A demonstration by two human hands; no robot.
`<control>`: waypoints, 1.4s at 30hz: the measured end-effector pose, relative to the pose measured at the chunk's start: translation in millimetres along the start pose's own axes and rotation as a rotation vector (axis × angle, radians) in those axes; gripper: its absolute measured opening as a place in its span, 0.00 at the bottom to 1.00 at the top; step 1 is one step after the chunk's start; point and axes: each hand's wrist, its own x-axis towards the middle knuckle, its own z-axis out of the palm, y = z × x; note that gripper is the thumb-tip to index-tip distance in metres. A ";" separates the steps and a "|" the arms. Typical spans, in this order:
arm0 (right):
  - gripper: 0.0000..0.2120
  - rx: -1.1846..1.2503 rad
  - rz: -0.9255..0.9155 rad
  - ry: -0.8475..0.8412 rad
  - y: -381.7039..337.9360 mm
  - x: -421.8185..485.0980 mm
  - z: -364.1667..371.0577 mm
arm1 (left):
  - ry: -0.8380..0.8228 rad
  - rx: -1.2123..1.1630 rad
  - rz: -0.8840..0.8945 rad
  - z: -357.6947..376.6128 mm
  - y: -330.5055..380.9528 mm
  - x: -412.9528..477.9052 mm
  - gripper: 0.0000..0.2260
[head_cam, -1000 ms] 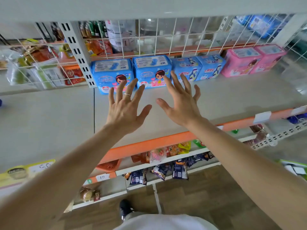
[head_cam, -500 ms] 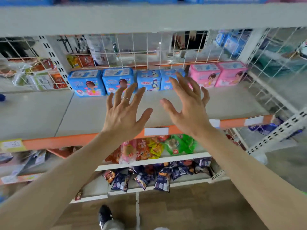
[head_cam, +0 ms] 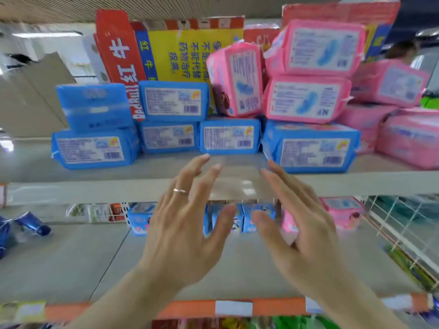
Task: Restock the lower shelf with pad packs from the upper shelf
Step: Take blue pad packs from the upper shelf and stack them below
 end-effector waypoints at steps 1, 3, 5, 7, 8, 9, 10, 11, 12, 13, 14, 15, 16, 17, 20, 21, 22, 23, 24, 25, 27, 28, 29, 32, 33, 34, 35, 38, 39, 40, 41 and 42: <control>0.28 -0.023 -0.006 0.004 2.1 12.2 0.7 | 0.017 0.014 -0.011 -3.2 -5.7 9.3 0.25; 0.28 -0.063 -0.031 0.016 6.0 32.9 3.5 | 0.050 0.036 -0.031 -10.3 -18.2 22.1 0.25; 0.29 -0.075 -0.052 0.031 7.0 51.9 8.8 | 0.076 0.045 -0.022 -17.1 -29.7 33.3 0.25; 0.29 -0.065 -0.034 0.024 1.4 72.3 18.2 | 0.095 0.060 -0.004 -23.3 -41.6 47.3 0.24; 0.29 -0.055 -0.010 0.010 -3.2 83.0 24.4 | 0.104 0.073 0.003 -26.4 -48.4 55.8 0.24; 0.29 -0.040 0.019 -0.006 -8.3 94.1 31.8 | 0.116 0.083 0.010 -30.2 -56.1 64.7 0.24; 0.29 -0.019 0.047 -0.024 -13.7 104.4 39.7 | 0.133 0.087 0.013 -35.0 -65.2 73.3 0.24; 0.29 0.000 0.066 -0.041 -19.2 114.9 48.2 | 0.156 0.090 0.007 -41.6 -75.7 81.7 0.24; 0.30 0.015 0.077 -0.062 -23.8 124.8 57.2 | 0.188 0.103 -0.010 -50.0 -87.3 89.7 0.24; 0.30 0.028 0.082 -0.084 -28.9 134.8 67.1 | 0.228 0.127 -0.034 -60.3 -100.2 97.3 0.24; 0.30 0.046 0.089 -0.104 -33.9 145.0 77.9 | 0.276 0.159 -0.059 -72.0 -113.9 104.6 0.23; 0.31 0.068 0.098 -0.119 -39.0 155.2 89.3 | 0.328 0.193 -0.086 -84.1 -127.3 111.1 0.23; 0.31 0.097 0.105 -0.135 -44.7 165.3 100.7 | 0.384 0.224 -0.113 -95.7 -141.3 116.7 0.22; 0.31 0.124 0.107 -0.155 -50.7 175.2 112.4 | 0.440 0.251 -0.140 -107.1 -154.6 121.2 0.22; 0.23 0.164 0.096 -0.270 -70.3 199.8 145.4 | 0.503 0.206 -0.322 -132.5 -191.4 124.7 0.22; 0.18 0.194 0.106 -0.319 -76.5 205.0 155.4 | 0.463 0.165 -0.416 -136.9 -196.9 124.4 0.23; 0.15 0.249 0.126 -0.367 -82.1 208.8 164.5 | 0.402 0.132 -0.489 -138.3 -200.1 123.3 0.24; 0.14 0.321 0.149 -0.410 -86.8 211.3 172.7 | 0.339 0.110 -0.529 -137.8 -199.4 121.6 0.25; 0.14 0.387 0.174 -0.436 -90.2 211.7 179.8 | 0.300 0.101 -0.546 -136.8 -193.5 120.0 0.27; 0.14 0.427 0.192 -0.433 -92.4 210.9 184.7 | 0.278 0.097 -0.557 -135.9 -186.6 118.3 0.29; 0.12 0.492 0.209 -0.354 -94.0 208.7 189.1 | 0.266 0.084 -0.560 -132.9 -177.7 114.2 0.29; 0.10 0.533 0.213 -0.302 -93.9 207.6 189.0 | 0.259 0.050 -0.550 -132.0 -175.8 111.4 0.29; 0.08 0.576 0.213 -0.264 -93.9 206.0 187.2 | 0.255 0.001 -0.537 -131.4 -172.4 108.5 0.28; 0.07 0.688 0.180 -0.206 -99.3 198.4 175.3 | 0.326 -0.219 -0.492 -132.8 -155.3 100.7 0.17; 0.06 0.716 0.166 -0.187 -101.2 194.9 169.5 | 0.353 -0.300 -0.472 -133.6 -146.4 98.3 0.14; 0.07 0.752 0.157 -0.166 -104.1 189.9 162.9 | 0.376 -0.383 -0.450 -134.4 -137.3 96.1 0.13; 0.07 0.786 0.159 -0.149 -106.5 183.4 155.4 | 0.396 -0.452 -0.427 -135.7 -126.2 93.5 0.13; 0.09 0.870 0.160 -0.111 -108.1 157.1 133.7 | 0.468 -0.626 -0.387 -138.9 -92.3 81.3 0.13; 0.10 0.893 0.182 -0.111 -108.8 146.9 126.0 | 0.485 -0.695 -0.389 -138.0 -81.4 75.8 0.11; 0.14 0.925 0.228 -0.115 -108.7 136.3 118.3 | 0.496 -0.734 -0.381 -135.8 -71.0 69.2 0.11; 0.16 0.976 0.299 -0.128 -109.4 124.8 110.0 | 0.507 -0.732 -0.350 -131.0 -60.6 61.6 0.14; 0.17 1.044 0.378 -0.154 -109.7 112.6 102.7 | 0.523 -0.696 -0.306 -123.7 -48.9 52.4 0.16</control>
